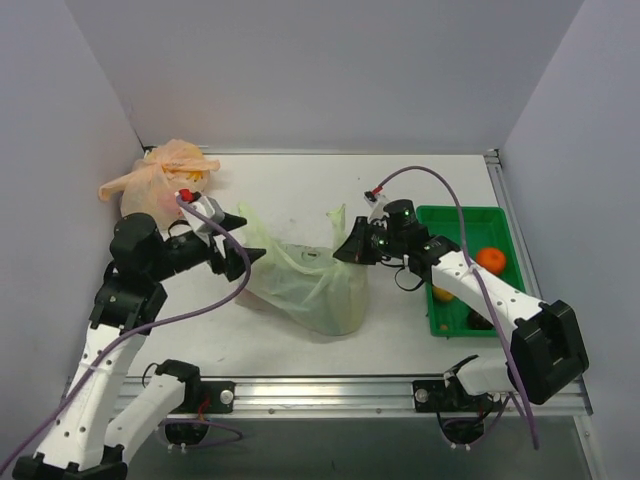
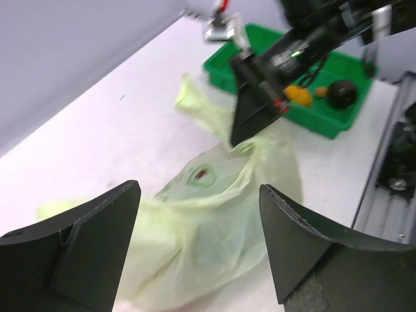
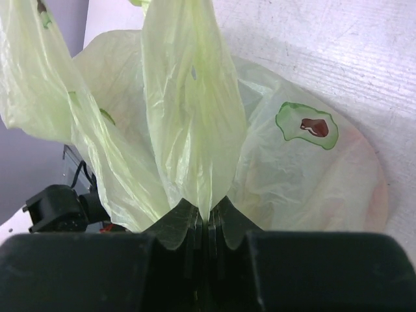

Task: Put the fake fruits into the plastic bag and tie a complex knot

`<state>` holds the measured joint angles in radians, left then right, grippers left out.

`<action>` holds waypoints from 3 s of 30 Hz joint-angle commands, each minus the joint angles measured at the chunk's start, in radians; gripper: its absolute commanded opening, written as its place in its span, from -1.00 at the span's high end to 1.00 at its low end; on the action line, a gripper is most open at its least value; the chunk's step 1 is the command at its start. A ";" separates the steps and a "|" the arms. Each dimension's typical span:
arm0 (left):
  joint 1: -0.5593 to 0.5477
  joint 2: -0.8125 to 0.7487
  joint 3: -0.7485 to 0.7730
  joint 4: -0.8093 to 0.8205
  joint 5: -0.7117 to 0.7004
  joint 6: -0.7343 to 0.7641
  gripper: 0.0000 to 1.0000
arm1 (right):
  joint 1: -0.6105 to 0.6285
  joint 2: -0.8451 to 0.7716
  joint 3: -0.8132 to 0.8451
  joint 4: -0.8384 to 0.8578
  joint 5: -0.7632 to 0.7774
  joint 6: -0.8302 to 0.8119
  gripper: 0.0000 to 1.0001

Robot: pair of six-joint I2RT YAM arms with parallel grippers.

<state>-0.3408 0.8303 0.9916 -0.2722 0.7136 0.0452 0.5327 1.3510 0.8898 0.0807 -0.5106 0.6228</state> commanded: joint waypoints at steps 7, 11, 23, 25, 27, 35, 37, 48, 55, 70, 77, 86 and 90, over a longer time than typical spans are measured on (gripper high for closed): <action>0.289 0.012 -0.102 -0.239 0.067 -0.040 -0.95 | 0.055 -0.043 0.040 -0.013 -0.040 -0.175 1.00; 0.286 0.062 -0.137 -0.086 0.064 -0.246 -0.95 | 0.078 -0.033 0.043 -0.013 -0.042 -0.230 1.00; 0.114 0.220 -0.190 0.191 -0.147 -0.440 -0.95 | 0.102 -0.035 0.058 -0.038 -0.031 -0.320 1.00; 0.100 0.253 -0.180 0.189 -0.201 -0.429 -0.95 | 0.105 -0.044 0.058 -0.042 -0.031 -0.334 1.00; 0.092 0.279 -0.173 0.244 -0.181 -0.436 -0.83 | 0.107 -0.046 0.055 -0.045 -0.035 -0.344 1.00; 0.080 0.319 -0.189 0.527 0.214 -0.447 0.83 | 0.096 -0.046 0.063 -0.061 -0.055 -0.360 1.00; 0.050 0.325 -0.183 0.525 0.295 -0.387 0.94 | 0.089 -0.039 0.078 -0.062 -0.066 -0.367 1.00; -0.116 0.421 -0.076 0.213 0.437 0.062 1.00 | 0.105 0.022 0.182 -0.139 -0.282 -0.486 1.00; -0.135 0.526 0.045 0.076 0.434 0.215 1.00 | 0.122 0.056 0.230 -0.255 -0.371 -0.648 1.00; -0.178 0.541 0.045 -0.045 0.408 0.340 1.00 | 0.119 0.065 0.274 -0.288 -0.408 -0.687 0.48; -0.182 0.523 0.061 -0.094 0.383 0.360 0.61 | 0.118 0.074 0.281 -0.286 -0.411 -0.712 1.00; -0.102 0.339 0.047 -0.119 0.334 0.271 0.16 | 0.108 0.046 0.253 -0.286 -0.411 -0.722 1.00; -0.110 0.331 0.036 -0.032 0.333 0.172 0.27 | 0.110 0.051 0.258 -0.280 -0.427 -0.710 1.00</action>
<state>-0.4458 1.1591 1.0084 -0.3729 1.0439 0.2977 0.6468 1.4212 1.1347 -0.2161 -0.8917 -0.0837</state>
